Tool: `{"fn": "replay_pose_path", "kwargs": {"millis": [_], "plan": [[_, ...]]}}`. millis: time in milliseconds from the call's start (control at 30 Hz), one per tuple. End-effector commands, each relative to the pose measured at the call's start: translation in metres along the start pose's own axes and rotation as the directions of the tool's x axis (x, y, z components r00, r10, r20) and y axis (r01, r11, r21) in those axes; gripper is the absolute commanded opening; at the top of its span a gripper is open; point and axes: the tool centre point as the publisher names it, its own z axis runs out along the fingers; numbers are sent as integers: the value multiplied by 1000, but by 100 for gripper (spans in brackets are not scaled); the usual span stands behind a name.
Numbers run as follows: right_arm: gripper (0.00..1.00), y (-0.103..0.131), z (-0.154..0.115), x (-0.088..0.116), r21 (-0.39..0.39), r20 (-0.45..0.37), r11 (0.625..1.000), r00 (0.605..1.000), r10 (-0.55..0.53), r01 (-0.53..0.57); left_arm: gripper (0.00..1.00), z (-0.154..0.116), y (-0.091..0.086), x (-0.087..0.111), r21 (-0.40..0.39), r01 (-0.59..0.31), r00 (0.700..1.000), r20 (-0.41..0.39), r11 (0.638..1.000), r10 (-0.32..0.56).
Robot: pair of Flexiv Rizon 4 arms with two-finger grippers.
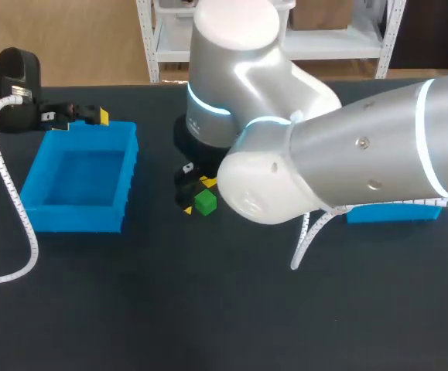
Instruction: Put the green cubes in the right bin and the yellow cubes in the left bin.
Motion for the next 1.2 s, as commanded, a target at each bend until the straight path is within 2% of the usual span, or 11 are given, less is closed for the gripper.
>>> {"fn": "replay_pose_path", "kwargs": {"millis": [33, 100, 133, 200, 300, 533, 833, 1000, 1200], "plan": [[100, 2, 14, -7, 9, -20, 1000, 1000, -10, 10, 100, 0, 2, 1, 9, -2, 1000, 5, 1000, 2], [100, 2, 20, -8, 16, -29, 1000, 999, -14, 15, 100, 0, 2, 1, 9, -2, 1000, 5, 1000, 2], [89, 1, 23, -8, 17, -34, 1000, 999, -12, 13, 100, 0, 2, 1, 9, -2, 1000, 5, 1000, 2], [36, 0, 28, -7, 27, -44, 1000, 999, -13, 15, 100, 0, 2, 1, 9, -2, 1000, 5, 1000, 2], [0, -2, 32, -7, 33, -49, 999, 999, -12, 13, 100, 0, 2, 1, 9, -2, 1000, 5, 1000, 2], [0, -8, 28, -9, 49, -41, 999, 999, -2, 4, 100, 0, 2, 1, 9, -2, 1000, 5, 1000, 2], [0, -38, -18, -15, 68, 59, 997, 997, 44, -48, 100, 0, 2, 1, 9, -2, 1000, 5, 1000, 2], [0, -68, -49, -12, 77, 135, 989, 984, 118, -129, 100, 0, 2, 1, 9, -2, 1000, 5, 1000, 2], [0, -129, -83, 1, 100, 226, 949, 935, 272, -300, 100, 0, 2, 1, 9, -2, 1000, 5, 1000, 2]]}}
